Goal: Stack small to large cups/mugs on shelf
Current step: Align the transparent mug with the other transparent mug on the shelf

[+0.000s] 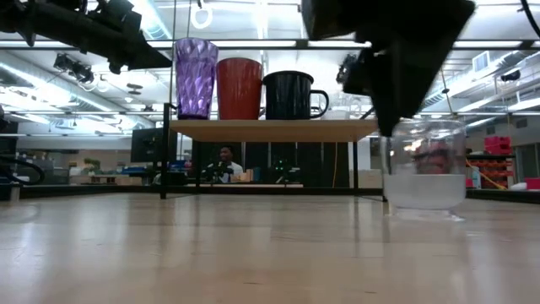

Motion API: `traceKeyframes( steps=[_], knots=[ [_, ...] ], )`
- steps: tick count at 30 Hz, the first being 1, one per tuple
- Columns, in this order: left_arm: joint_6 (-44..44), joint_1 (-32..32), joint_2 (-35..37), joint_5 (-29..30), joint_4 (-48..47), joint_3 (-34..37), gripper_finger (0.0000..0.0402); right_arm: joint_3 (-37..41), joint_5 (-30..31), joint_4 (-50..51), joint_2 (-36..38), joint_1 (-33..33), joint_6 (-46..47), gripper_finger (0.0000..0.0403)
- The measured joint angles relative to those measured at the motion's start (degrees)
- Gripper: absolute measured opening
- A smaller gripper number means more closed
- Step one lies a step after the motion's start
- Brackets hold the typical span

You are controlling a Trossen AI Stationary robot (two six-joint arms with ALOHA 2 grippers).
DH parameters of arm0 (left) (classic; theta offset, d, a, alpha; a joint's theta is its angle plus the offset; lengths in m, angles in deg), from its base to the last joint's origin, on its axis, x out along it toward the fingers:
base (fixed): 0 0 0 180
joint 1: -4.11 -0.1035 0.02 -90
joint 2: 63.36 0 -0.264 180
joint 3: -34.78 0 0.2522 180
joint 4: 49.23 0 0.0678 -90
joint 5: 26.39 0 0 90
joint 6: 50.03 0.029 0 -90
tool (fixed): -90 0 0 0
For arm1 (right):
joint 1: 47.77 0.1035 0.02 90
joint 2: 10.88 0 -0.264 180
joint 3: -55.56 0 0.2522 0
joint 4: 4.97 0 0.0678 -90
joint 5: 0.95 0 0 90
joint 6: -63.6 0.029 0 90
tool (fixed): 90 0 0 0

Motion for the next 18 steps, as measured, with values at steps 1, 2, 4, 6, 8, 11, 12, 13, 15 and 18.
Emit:
traceKeyframes(
  steps=[1,2,4,6,8,11,12,13,15,18],
  knots=[
    [0.0,0.0,0.0,0.0,0.0,0.0,0.0018,0.0,0.0,1.1,0.0,0.3,0.7,0.0174],
    [0.0,0.0,0.0,0.0,0.0,0.0,0.002,0.0,0.0,2.1,0.0,0.6,1.1,0.0174],
    [0.0,0.0,0.0,0.0,0.0,0.0,0.0023,0.0,0.0,3.5,0.0,1.3,1.2,0.0174],
    [0.0,0.0,0.0,0.0,0.0,0.0,0.0025,0.0,0.0,3.9,0.0,2.1,1.3,0.0174],
    [0.0,0.0,0.0,0.0,0.0,0.0,0.0023,0.0,-0.3,3.9,0.0,2.7,1.3,0.0174],
    [0.0,0.0,0.0,0.0,0.0,0.0,0.0018,0.0,-1.9,4.1,0.0,3.4,1.3,0.0174],
    [0.0,0.0,0.0,0.0,0.0,0.0,0.0017,0.0,-2.4,4.1,0.0,3.6,1.2,0.0174],
    [0.0,0.0,0.0,0.0,0.0,0.0,0.0015,0.0,-2.7,4.1,0.1,3.8,1.0,0.0174],
    [0.0,0.0,0.0,0.0,0.0,0.0,0.0014,0.1,-2.9,4.3,0.9,4.3,0.5,0.0173],
    [0.0,0.0,0.0,0.0,-0.1,0.0,0.0017,0.1,-1.7,4.1,3.4,4.4,1.0,0.017]
  ],
)
